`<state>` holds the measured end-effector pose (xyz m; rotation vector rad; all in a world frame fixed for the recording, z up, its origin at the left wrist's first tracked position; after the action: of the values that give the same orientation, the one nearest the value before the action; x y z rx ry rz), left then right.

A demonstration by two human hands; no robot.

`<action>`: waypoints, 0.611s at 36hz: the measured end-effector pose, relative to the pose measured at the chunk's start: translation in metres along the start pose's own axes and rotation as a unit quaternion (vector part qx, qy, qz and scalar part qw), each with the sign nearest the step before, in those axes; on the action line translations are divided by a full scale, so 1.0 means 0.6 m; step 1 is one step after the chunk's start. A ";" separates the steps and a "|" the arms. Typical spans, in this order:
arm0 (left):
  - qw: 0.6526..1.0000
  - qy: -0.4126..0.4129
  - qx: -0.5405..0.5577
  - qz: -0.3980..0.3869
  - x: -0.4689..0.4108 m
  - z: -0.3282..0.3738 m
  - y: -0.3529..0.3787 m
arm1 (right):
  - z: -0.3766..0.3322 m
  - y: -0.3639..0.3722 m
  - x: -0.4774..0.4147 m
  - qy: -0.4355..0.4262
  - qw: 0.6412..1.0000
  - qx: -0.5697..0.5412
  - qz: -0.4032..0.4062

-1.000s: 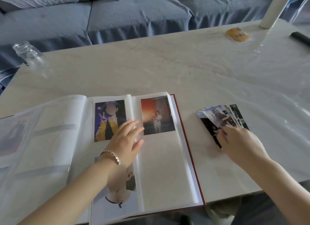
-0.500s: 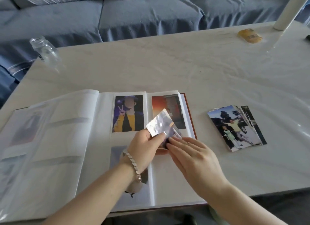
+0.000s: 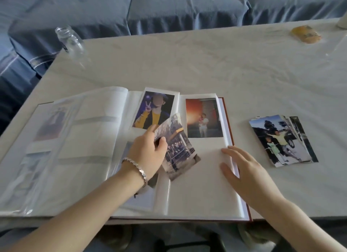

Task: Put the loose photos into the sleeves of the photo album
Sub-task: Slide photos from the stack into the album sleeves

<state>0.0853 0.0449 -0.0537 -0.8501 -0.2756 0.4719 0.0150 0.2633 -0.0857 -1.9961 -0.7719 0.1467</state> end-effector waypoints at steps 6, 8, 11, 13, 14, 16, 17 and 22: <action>0.998 0.037 -0.030 0.047 0.014 0.020 -0.034 | -0.011 0.012 0.000 0.007 0.999 0.031 -0.004; 0.996 0.044 -0.047 0.055 0.012 0.022 -0.042 | -0.012 0.013 0.000 0.007 0.999 0.038 -0.002; 0.994 0.057 -0.061 0.067 0.008 0.029 -0.050 | -0.013 0.012 0.001 0.008 0.999 0.047 0.000; 0.993 0.068 -0.066 0.073 0.007 0.035 -0.055 | -0.013 0.011 0.001 0.009 0.999 0.050 -0.002; 0.992 0.073 -0.070 0.075 0.008 0.037 -0.057 | -0.013 0.011 0.001 0.011 0.999 0.050 -0.003; 0.991 0.085 -0.073 0.077 0.010 0.042 -0.062 | -0.013 0.011 0.001 0.013 0.999 0.050 -0.006; 0.990 0.093 -0.075 0.077 0.011 0.044 -0.064 | -0.014 0.011 0.001 0.014 0.999 0.050 -0.006; 0.980 0.153 -0.114 0.048 0.018 0.064 -0.061 | -0.013 0.011 0.001 0.017 0.999 0.046 -0.003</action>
<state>0.0895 0.0546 -0.0007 -1.1487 -0.0033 0.3968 0.0220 0.2554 -0.0869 -1.9054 -0.7368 0.1429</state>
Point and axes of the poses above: each hand's wrist, its own x-axis away from the middle knuckle, its own y-axis out of the palm, z = x × y, the point moved 4 cm from there along -x, towards the middle knuckle, and after that the axes turned 3 degrees about -z, right-handed, at the moved point
